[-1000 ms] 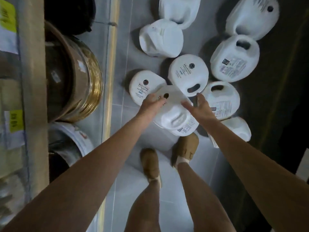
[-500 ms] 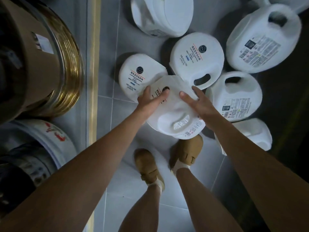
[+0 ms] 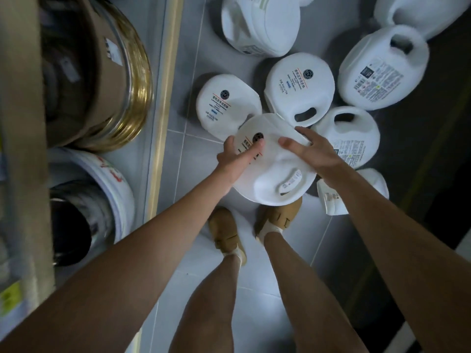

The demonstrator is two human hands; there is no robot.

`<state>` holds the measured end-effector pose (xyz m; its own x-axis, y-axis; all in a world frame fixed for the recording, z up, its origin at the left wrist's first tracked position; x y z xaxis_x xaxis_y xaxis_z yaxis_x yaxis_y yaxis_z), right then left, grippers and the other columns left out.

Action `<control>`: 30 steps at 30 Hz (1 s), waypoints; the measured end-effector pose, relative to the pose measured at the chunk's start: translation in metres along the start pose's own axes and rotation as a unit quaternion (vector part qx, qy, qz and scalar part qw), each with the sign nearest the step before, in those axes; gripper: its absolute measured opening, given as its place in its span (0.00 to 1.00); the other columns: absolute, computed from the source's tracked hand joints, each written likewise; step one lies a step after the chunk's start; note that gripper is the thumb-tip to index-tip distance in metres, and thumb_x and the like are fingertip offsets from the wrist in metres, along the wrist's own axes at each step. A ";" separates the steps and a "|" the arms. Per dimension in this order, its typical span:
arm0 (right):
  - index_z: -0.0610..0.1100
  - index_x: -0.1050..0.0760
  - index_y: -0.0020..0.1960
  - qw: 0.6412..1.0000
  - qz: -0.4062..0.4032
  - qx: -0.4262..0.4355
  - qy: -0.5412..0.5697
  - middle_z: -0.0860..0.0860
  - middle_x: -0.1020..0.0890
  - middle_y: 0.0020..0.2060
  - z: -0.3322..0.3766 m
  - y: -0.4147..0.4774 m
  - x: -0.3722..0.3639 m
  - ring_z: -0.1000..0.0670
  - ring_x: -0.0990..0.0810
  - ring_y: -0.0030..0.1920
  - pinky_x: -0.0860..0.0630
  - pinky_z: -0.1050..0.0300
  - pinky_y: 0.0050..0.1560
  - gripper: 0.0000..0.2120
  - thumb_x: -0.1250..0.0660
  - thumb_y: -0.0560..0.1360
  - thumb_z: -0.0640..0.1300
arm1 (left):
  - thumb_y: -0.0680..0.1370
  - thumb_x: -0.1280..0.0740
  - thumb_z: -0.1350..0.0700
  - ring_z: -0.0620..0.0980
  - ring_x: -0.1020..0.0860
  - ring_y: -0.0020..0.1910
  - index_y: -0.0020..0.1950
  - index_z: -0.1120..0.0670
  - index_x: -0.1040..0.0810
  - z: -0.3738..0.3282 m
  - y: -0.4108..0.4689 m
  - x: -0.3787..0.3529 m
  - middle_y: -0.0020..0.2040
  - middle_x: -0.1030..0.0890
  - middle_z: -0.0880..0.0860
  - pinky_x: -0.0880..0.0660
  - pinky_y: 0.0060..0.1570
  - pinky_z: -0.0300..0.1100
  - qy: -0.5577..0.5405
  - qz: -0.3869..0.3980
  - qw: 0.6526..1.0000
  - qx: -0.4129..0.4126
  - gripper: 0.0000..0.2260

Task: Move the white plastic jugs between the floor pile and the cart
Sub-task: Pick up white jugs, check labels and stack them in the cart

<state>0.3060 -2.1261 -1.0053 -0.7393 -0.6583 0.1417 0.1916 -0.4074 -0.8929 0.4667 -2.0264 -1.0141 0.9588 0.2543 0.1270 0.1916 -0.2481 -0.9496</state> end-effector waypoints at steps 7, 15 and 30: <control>0.53 0.35 0.73 0.997 0.017 0.035 -0.072 0.50 0.25 0.65 0.061 -0.124 0.007 0.47 0.23 0.60 0.26 0.48 0.64 0.39 0.27 0.67 0.62 | 0.54 0.32 0.26 0.56 0.25 0.58 0.68 0.41 0.39 -0.017 -0.123 0.027 0.64 0.29 0.52 0.22 0.51 0.56 -0.028 -0.015 0.999 -0.008 0.46; 0.56 0.38 0.75 0.988 -0.002 0.107 -0.114 0.54 0.31 0.68 0.136 -0.304 -0.005 0.49 0.29 0.66 0.29 0.48 0.66 0.43 0.28 0.64 0.68 | 0.54 0.31 0.26 0.56 0.25 0.60 0.71 0.42 0.40 -0.042 -0.293 0.081 0.67 0.30 0.52 0.23 0.56 0.57 -0.046 -0.042 0.992 -0.112 0.49; 0.59 0.31 0.68 0.932 -0.038 0.311 -0.183 0.50 0.27 0.62 0.203 -0.520 -0.067 0.47 0.23 0.59 0.24 0.49 0.62 0.42 0.25 0.56 0.68 | 0.66 0.30 0.32 0.52 0.22 0.56 0.65 0.46 0.35 -0.006 -0.512 0.159 0.58 0.22 0.49 0.23 0.56 0.55 -0.221 -0.109 0.929 -0.276 0.34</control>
<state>0.3868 -1.9988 -0.4638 -0.5185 -0.7375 0.4326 0.5690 -0.6753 -0.4692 0.5220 -1.8650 -0.5058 0.7276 0.6839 0.0535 0.5668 -0.5554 -0.6085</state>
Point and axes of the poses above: each hand's wrist, its own y-axis towards the middle knuckle, its own x-axis out of the back of the hand, z = x × y, the point moved 1 cm from there along y, towards the middle knuckle
